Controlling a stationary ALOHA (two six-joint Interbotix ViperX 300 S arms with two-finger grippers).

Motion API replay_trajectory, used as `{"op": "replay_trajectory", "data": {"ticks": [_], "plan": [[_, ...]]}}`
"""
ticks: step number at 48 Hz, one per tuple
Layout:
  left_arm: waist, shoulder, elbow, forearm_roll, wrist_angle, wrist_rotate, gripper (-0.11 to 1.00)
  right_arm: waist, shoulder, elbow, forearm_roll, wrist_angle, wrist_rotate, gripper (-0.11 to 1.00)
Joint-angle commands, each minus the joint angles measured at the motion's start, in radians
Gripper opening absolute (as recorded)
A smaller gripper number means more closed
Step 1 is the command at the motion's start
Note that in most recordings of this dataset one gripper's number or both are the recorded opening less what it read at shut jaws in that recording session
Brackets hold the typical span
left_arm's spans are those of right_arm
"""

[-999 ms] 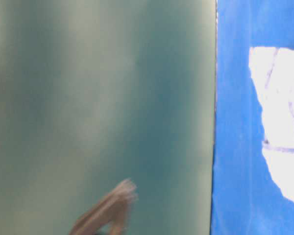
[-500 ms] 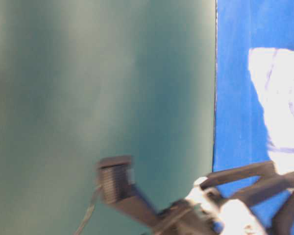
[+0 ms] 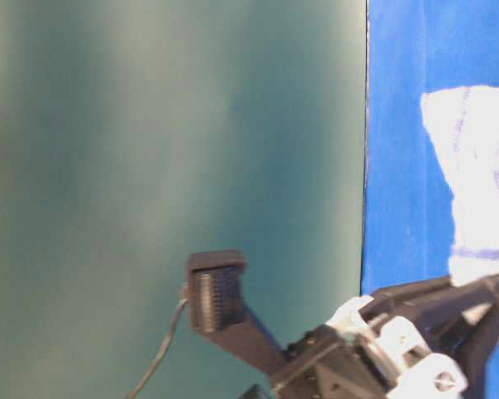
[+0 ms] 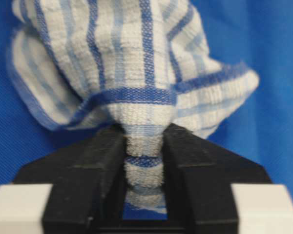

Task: Hand over the towel.
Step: 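Move the left gripper right to the white blue-striped towel and grasp it, then lift the towel with the left gripper toward the table center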

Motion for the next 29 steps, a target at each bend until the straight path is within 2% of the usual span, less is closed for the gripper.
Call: {"op": "replay_trajectory", "data": {"ticks": [1,22,29], "plan": [[0.005,-0.072,-0.020,0.000,-0.009,0.000,0.12,-0.002,0.008,-0.026,-0.002,-0.005,-0.002,0.01],[0.005,-0.405,-0.026,0.002,-0.072,0.000,0.12,-0.002,0.008,-0.025,-0.002,-0.009,-0.002,0.01],[-0.003,-0.483,0.002,0.000,-0.144,0.002,0.12,-0.002,0.009,-0.025,-0.002,-0.012,-0.002,0.01]]}}
